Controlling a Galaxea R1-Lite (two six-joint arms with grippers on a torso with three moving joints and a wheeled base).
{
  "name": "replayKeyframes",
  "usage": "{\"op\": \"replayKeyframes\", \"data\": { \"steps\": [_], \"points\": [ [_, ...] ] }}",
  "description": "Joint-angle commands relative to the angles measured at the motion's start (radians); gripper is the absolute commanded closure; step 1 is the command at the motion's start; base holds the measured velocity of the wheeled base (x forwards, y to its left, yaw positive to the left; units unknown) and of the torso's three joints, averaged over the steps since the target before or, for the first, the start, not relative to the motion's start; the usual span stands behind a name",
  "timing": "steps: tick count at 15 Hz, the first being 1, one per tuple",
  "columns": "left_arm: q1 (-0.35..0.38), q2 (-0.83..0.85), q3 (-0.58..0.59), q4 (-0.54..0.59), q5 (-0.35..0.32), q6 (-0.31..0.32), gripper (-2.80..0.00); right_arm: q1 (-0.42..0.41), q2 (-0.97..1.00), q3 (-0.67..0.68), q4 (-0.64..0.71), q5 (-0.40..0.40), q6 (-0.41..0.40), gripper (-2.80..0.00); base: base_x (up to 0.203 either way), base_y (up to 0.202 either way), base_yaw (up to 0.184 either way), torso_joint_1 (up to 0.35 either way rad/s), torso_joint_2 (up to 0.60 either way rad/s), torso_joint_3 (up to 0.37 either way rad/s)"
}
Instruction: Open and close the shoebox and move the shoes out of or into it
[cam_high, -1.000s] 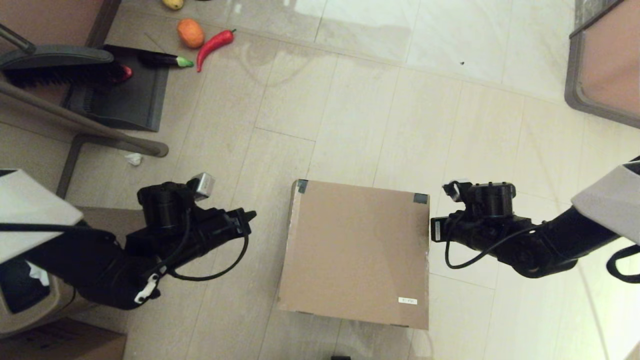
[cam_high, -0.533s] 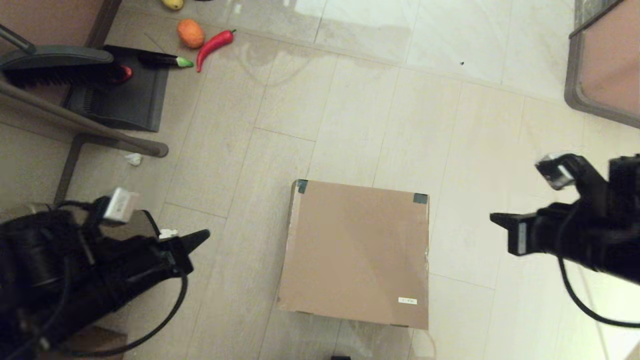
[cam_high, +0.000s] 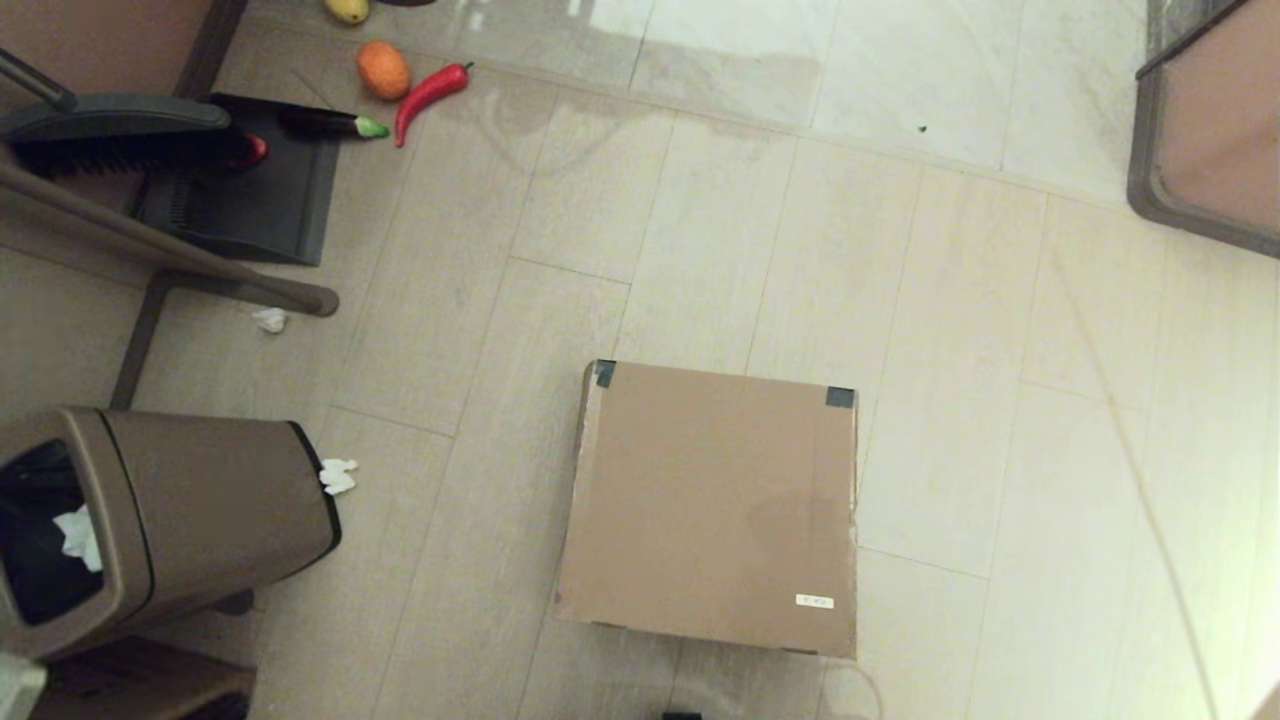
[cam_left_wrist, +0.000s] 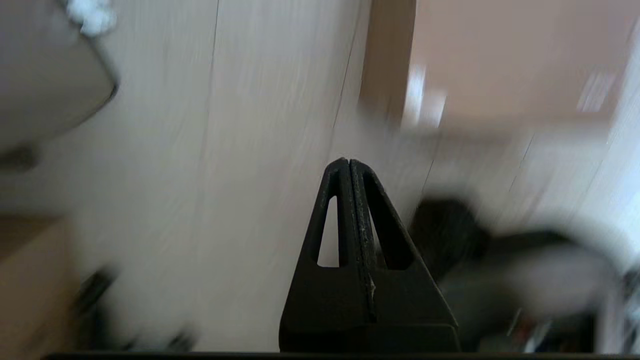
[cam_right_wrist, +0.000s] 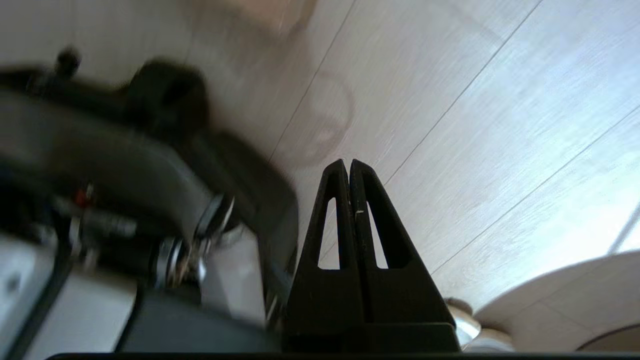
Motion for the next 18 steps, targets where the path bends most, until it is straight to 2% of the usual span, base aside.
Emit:
{"op": "replayKeyframes", "data": {
  "steps": [1,3,4,5,7,8,11,13,16,18],
  "points": [
    [-0.014,-0.245,-0.03,0.469,0.03,0.028,0.0,0.001,-0.151,0.008,0.082,0.007,-0.004,0.0,0.0,0.0,0.0,0.0,0.0,0.0],
    [-0.025,-0.283,-0.046,0.49,0.104,-0.066,0.0,0.0,-0.082,-0.005,0.154,0.007,-0.024,0.0,0.0,0.0,0.0,0.0,0.0,0.0],
    [-0.027,-0.29,-0.047,0.493,0.118,-0.07,0.0,-0.016,-0.049,-0.01,0.175,0.006,-0.035,0.0,0.0,0.0,0.0,0.0,0.0,0.0],
    [-0.027,-0.292,-0.048,0.494,0.118,-0.07,0.0,-0.073,-0.042,-0.012,0.184,0.006,-0.04,0.0,0.0,0.0,0.0,0.0,0.0,0.0],
    [-0.032,-0.283,-0.047,0.492,0.114,-0.069,0.0,-0.249,-0.027,-0.014,0.194,0.007,-0.05,0.0,0.0,0.0,0.0,0.0,0.0,0.0],
    [-0.042,-0.293,-0.047,0.49,0.113,-0.061,0.0,-0.295,-0.041,-0.014,0.197,0.009,-0.057,0.0,0.0,0.0,0.0,0.0,0.0,0.0],
    [-0.062,-0.426,-0.041,0.476,0.114,-0.011,0.0,-0.299,-0.262,-0.015,0.199,0.024,-0.069,0.0,0.0,0.0,0.0,0.0,0.0,0.0],
    [-0.068,-0.436,0.031,0.369,0.117,0.037,0.0,-0.288,-0.42,-0.016,0.201,0.021,-0.067,0.0,0.0,0.0,0.0,0.0,0.0,0.0],
    [-0.07,-0.426,0.029,0.371,0.118,0.062,0.0,-0.276,-0.565,-0.015,0.203,0.02,-0.064,0.0,0.0,0.0,0.0,0.0,0.0,0.0],
    [-0.036,-0.426,0.029,0.371,0.118,0.06,0.0,-0.274,-0.562,-0.005,0.169,0.007,0.028,0.0,0.0,0.0,0.0,0.0,0.0,0.0]
  ]
}}
